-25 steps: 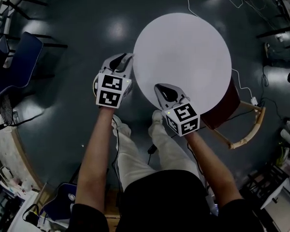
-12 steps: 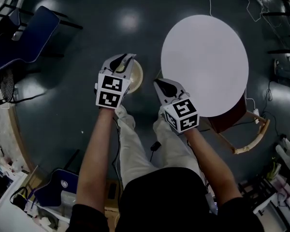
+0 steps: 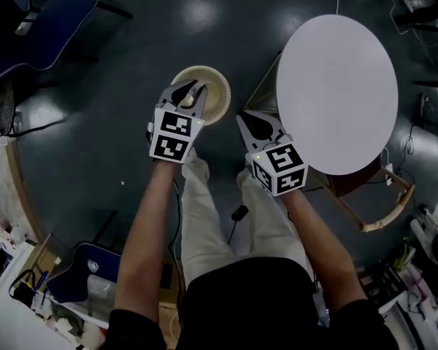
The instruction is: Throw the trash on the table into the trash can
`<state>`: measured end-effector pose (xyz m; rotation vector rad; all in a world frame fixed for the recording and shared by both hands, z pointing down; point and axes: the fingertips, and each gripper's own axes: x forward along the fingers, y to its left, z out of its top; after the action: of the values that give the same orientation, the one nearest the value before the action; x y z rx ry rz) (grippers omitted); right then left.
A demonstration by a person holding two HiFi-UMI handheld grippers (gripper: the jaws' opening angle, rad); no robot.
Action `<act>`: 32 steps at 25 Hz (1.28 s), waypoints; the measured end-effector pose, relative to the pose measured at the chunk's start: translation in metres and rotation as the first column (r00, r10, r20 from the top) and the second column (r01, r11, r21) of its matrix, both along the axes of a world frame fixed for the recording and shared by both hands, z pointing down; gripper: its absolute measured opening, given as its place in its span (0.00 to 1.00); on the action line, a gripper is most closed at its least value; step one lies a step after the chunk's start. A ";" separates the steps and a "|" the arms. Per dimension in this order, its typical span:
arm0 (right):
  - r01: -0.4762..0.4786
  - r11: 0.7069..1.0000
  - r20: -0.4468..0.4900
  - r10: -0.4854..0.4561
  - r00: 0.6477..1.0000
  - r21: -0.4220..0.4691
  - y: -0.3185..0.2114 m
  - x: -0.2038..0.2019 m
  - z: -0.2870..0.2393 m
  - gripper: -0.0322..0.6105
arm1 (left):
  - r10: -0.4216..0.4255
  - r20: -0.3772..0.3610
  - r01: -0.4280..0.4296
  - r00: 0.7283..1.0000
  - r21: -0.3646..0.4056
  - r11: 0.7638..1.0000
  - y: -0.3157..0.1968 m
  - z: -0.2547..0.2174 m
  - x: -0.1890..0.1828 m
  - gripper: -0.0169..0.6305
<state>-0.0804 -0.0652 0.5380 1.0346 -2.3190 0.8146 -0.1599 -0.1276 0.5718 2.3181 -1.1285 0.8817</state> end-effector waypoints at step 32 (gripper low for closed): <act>-0.022 0.990 -0.039 0.017 0.999 -0.142 0.017 -0.043 0.192 0.08 | -0.007 0.039 0.013 0.999 -0.175 0.985 0.022 0.241 -0.043 0.17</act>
<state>-0.1231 -0.0482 0.7298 1.0030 -2.1871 0.9452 -0.2027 -0.1059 0.8129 2.1599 -1.0331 0.9843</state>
